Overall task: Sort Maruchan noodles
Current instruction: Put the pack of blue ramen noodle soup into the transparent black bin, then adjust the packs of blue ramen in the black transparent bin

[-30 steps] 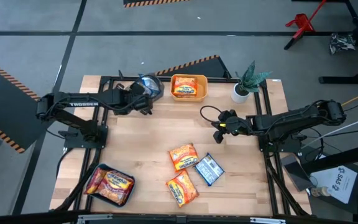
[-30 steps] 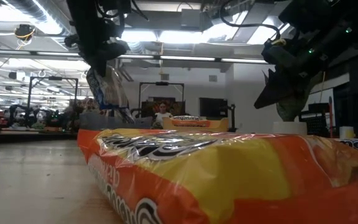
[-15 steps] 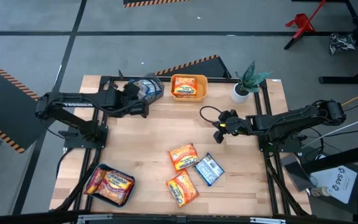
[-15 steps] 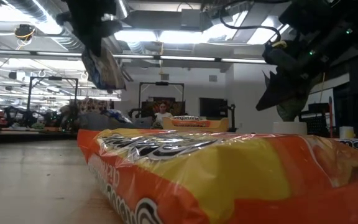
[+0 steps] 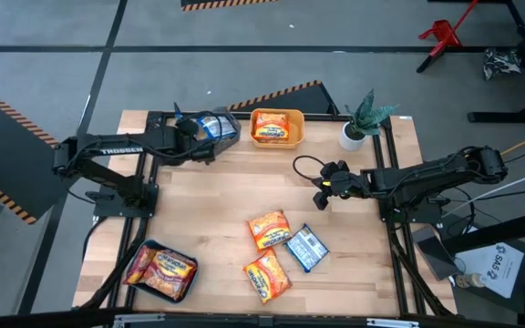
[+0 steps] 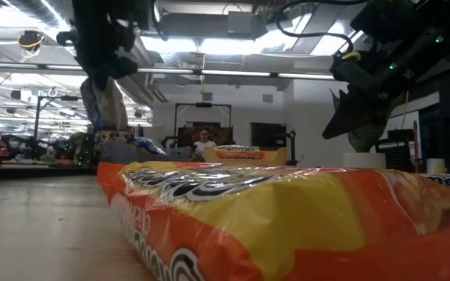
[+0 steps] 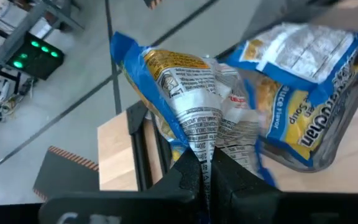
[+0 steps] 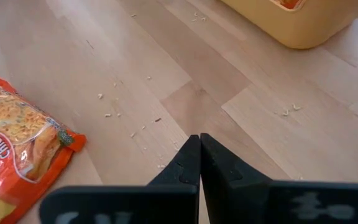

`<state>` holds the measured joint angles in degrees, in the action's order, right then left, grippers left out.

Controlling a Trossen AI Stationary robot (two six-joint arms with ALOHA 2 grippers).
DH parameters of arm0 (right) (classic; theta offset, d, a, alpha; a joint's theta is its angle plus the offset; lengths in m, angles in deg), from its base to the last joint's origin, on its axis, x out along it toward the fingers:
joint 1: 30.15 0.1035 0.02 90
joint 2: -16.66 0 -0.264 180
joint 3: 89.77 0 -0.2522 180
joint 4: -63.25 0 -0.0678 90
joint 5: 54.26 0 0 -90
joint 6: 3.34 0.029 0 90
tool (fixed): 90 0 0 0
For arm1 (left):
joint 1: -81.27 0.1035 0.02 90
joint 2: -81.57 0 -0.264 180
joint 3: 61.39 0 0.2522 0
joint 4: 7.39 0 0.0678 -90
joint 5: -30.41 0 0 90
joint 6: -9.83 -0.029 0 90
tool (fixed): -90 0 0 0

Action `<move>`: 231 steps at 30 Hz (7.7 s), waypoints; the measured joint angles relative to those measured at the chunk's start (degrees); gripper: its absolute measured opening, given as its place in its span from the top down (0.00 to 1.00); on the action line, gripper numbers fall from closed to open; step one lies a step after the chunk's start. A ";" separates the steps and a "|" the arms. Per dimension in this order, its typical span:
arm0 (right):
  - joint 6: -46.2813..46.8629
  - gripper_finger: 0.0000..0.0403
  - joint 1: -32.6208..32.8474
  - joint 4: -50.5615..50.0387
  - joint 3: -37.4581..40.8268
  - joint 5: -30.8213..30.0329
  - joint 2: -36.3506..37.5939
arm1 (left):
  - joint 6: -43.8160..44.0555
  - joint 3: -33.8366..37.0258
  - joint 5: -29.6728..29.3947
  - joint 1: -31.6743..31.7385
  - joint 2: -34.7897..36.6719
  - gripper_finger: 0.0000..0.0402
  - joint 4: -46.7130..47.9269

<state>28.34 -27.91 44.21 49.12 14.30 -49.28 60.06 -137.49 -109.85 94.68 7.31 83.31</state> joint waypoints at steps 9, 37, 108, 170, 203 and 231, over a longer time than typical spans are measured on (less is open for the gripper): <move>0.97 1.00 0.00 0.02 0.00 -0.01 0.01 | -12.44 1.64 0.86 5.54 -0.02 1.00 -12.59; 1.05 1.00 0.02 -0.83 0.02 -1.06 0.01 | -16.11 -1.59 12.49 11.89 -0.28 1.00 -11.03; 1.03 1.00 0.02 -0.97 0.02 4.01 0.01 | -106.48 -1.53 26.44 17.67 -6.32 1.00 -41.03; -36.21 0.66 -7.02 -2.24 -45.04 4.75 -34.32 | -57.80 -1.57 47.43 32.08 12.13 0.76 -35.30; -24.52 0.54 -0.56 -11.74 -48.35 7.57 -36.51 | -59.86 -1.53 71.63 52.24 -15.99 0.52 -38.40; -21.46 0.54 -0.76 -16.37 -48.30 3.92 -36.49 | -63.89 -1.53 65.68 49.91 -9.80 1.00 -35.47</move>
<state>6.87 -28.67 27.84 0.81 18.22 -85.77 -3.83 -139.02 -44.17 144.59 -2.48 47.83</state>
